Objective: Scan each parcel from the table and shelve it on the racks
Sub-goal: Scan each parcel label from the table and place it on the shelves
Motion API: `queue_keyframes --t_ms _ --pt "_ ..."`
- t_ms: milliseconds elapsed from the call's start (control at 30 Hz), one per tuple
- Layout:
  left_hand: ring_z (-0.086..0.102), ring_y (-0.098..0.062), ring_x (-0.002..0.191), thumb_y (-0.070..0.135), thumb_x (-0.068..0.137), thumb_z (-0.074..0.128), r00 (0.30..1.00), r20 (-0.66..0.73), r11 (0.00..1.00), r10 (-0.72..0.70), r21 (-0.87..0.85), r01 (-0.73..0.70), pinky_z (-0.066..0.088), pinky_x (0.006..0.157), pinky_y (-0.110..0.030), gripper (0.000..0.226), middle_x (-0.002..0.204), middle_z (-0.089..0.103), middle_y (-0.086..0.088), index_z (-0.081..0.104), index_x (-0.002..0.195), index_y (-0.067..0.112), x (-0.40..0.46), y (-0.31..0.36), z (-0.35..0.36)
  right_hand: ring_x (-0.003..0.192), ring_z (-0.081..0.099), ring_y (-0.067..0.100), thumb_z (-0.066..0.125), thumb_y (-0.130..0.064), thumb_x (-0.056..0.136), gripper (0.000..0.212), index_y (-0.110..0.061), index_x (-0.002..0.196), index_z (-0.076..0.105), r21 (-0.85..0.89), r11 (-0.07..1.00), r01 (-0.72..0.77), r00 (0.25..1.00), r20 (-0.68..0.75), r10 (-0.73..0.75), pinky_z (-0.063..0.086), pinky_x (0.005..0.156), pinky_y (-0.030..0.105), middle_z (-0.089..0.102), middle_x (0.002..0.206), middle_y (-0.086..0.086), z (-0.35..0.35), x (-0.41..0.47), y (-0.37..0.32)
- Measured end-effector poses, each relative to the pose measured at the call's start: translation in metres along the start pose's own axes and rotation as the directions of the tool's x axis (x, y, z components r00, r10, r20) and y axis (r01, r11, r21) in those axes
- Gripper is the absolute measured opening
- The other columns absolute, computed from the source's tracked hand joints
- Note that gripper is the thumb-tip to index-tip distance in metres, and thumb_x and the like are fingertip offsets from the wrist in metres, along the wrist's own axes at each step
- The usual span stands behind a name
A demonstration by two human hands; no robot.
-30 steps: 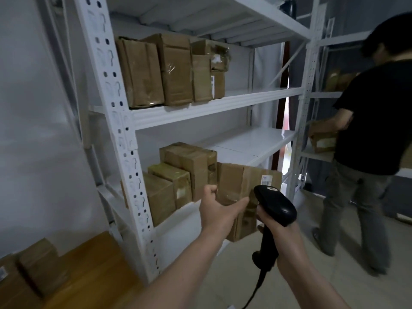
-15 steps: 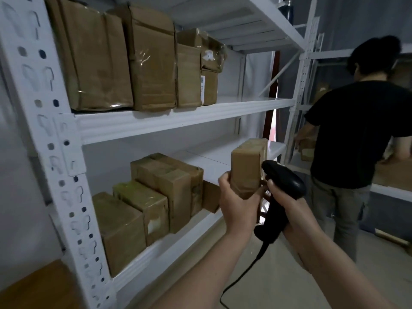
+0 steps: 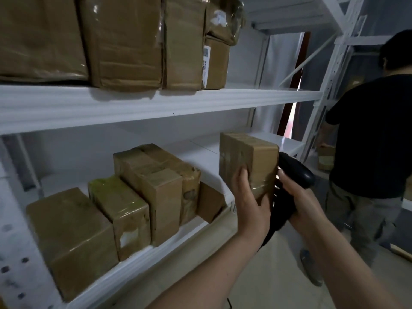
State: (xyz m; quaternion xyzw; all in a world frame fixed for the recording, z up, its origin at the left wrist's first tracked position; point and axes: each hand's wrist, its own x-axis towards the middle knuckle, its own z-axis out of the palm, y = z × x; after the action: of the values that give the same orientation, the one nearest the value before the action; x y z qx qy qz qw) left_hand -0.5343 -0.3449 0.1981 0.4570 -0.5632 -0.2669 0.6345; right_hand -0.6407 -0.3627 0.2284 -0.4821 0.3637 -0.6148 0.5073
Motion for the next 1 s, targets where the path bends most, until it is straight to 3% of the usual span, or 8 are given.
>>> queue_keyframes --t_ms 67,233,400,500,567,700,833,1000 --pt "0.021 0.007 0.135 0.002 0.09 0.059 0.999 -0.022 0.999 -0.037 0.026 0.037 0.018 0.093 0.011 0.079 0.154 0.017 0.012 0.017 0.149 0.035 0.008 -0.015 0.007 0.113 0.065 0.029 0.068 -0.025 0.087 0.04 -0.024 0.127 0.061 0.011 0.999 -0.031 0.998 0.053 0.03 0.051 0.094 0.048 0.067 0.122 0.01 -0.005 0.02 0.011" --pt "0.023 -0.001 0.14 -0.002 0.088 0.06 0.988 -0.101 0.98 -0.118 0.149 0.132 0.014 0.094 0.009 0.079 0.153 0.018 0.011 0.02 0.145 0.035 0.029 -0.047 0.027 0.108 0.067 0.026 0.069 -0.026 0.088 0.038 -0.026 0.125 0.062 0.045 0.989 -0.144 0.982 0.129 0.137 0.056 0.078 0.034 0.07 0.117 0.009 -0.021 0.066 0.043" --pt "0.03 -0.006 0.134 0.001 0.086 0.064 0.97 -0.217 0.905 -0.109 0.383 0.187 0.026 0.102 -0.006 0.06 0.146 0.022 0.004 0.029 0.132 0.018 0.049 -0.066 0.045 0.11 0.066 0.023 0.071 -0.028 0.085 0.031 -0.027 0.116 0.07 0.083 0.963 -0.257 0.949 0.212 0.235 0.056 0.084 0.037 0.07 0.118 0.008 -0.027 0.112 0.07" --pt "0.032 -0.005 0.128 0.006 0.088 0.063 0.952 -0.268 0.862 -0.145 0.438 0.255 0.024 0.09 0.002 0.054 0.141 0.025 0.004 0.029 0.128 0.017 0.065 -0.069 0.047 0.112 0.065 0.025 0.073 -0.028 0.08 0.038 -0.021 0.117 0.069 0.114 0.931 -0.346 0.916 0.258 0.308 0.052 0.089 0.04 0.07 0.118 0.01 -0.02 0.135 0.084" --pt "0.032 -0.001 0.121 0.007 0.089 0.06 0.933 -0.312 0.846 -0.178 0.436 0.307 0.023 0.083 0.004 0.05 0.137 0.028 0.005 0.03 0.128 0.017 0.077 -0.071 0.044 0.112 0.065 0.027 0.074 -0.028 0.079 0.042 -0.017 0.12 0.067 0.115 0.913 -0.392 0.896 0.275 0.35 0.051 0.092 0.044 0.07 0.118 0.013 -0.013 0.148 0.093" --pt "0.04 -0.007 0.118 0.006 0.092 0.057 0.882 -0.382 0.805 -0.278 0.408 0.43 0.028 0.096 -0.01 0.037 0.123 0.034 0.005 0.034 0.12 0.017 0.098 -0.074 0.035 0.107 0.067 0.027 0.077 -0.028 0.076 0.041 -0.015 0.115 0.069 0.091 0.893 -0.441 0.867 0.299 0.398 0.05 0.097 0.047 0.071 0.114 0.013 -0.003 0.163 0.11" --pt "0.041 -0.013 0.113 0.004 0.089 0.057 0.822 -0.414 0.766 -0.391 0.349 0.54 0.033 0.092 -0.018 0.037 0.114 0.031 0.006 0.03 0.105 0.022 0.111 -0.076 0.03 0.102 0.07 0.024 0.08 -0.033 0.068 0.048 -0.016 0.111 0.069 0.055 0.891 -0.451 0.862 0.284 0.419 0.051 0.097 0.048 0.074 0.106 0.009 0.005 0.171 0.122" --pt "0.037 -0.007 0.11 0.0 0.084 0.062 0.795 -0.4 0.756 -0.457 0.297 0.584 0.032 0.093 -0.017 0.053 0.125 0.034 0.005 0.034 0.124 0.02 0.112 -0.074 0.029 0.099 0.07 0.025 0.079 -0.025 0.076 0.035 -0.014 0.108 0.069 0.059 0.888 -0.456 0.87 0.241 0.43 0.052 0.095 0.048 0.074 0.102 0.01 0.005 0.173 0.127"
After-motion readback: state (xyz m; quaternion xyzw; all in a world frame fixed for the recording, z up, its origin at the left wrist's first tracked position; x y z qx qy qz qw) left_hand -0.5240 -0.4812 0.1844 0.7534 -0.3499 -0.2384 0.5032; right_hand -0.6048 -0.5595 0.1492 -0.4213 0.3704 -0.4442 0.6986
